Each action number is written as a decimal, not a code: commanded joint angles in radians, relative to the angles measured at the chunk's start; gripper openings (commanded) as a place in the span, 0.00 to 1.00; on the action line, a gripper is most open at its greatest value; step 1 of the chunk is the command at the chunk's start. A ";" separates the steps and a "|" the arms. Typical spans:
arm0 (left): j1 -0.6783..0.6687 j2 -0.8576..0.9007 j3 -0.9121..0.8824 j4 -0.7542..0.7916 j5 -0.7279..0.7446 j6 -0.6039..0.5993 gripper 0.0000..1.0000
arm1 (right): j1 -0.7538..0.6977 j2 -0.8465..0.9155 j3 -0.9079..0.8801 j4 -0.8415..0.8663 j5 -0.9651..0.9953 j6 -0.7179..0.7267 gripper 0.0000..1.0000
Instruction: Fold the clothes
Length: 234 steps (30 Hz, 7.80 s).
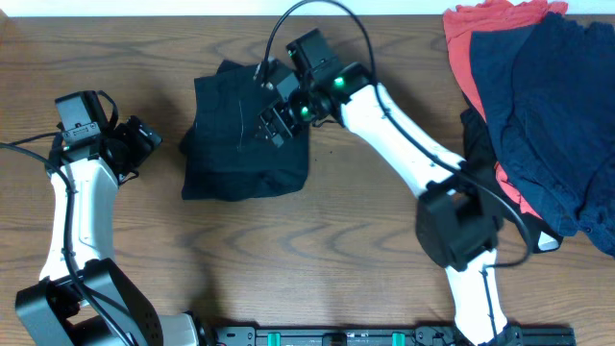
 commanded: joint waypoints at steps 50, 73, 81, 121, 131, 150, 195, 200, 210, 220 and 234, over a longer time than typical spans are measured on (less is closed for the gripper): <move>-0.169 0.314 0.042 0.282 0.235 0.632 0.92 | -0.270 -0.004 0.296 -0.524 0.154 -0.085 0.99; -0.266 0.405 0.041 0.282 0.260 0.639 0.11 | -0.273 -0.004 0.296 -0.516 0.233 -0.109 0.99; -0.242 0.405 0.041 0.345 0.259 0.379 0.06 | -0.273 -0.004 0.296 -0.509 0.233 -0.109 0.99; -0.187 0.662 0.026 1.169 -0.204 -1.091 0.06 | -0.273 -0.004 0.296 -0.496 0.233 -0.082 0.99; -0.184 0.652 0.026 1.172 -0.063 -0.795 0.98 | -0.273 -0.004 0.296 -0.463 0.232 -0.082 0.99; -0.193 0.242 0.026 0.666 0.229 0.074 0.98 | -0.273 -0.004 0.296 -0.433 0.223 -0.082 0.99; -0.265 -0.188 0.026 0.332 0.163 0.362 0.98 | -0.272 -0.626 0.362 -0.723 0.618 -0.083 0.99; -0.265 -0.188 0.026 0.332 0.163 0.362 0.98 | -0.272 -0.626 0.362 -0.750 0.618 -0.083 0.99; -0.265 -0.188 0.026 0.332 0.163 0.362 0.98 | -0.272 -0.626 0.362 -0.750 0.618 -0.083 0.99; -0.265 -0.188 0.026 0.332 0.163 0.362 0.98 | -0.271 -0.626 0.362 -0.763 0.613 -0.082 0.99; -0.265 -0.188 0.026 0.332 0.163 0.362 0.98 | -0.319 -0.714 0.105 -0.306 0.594 -0.083 0.99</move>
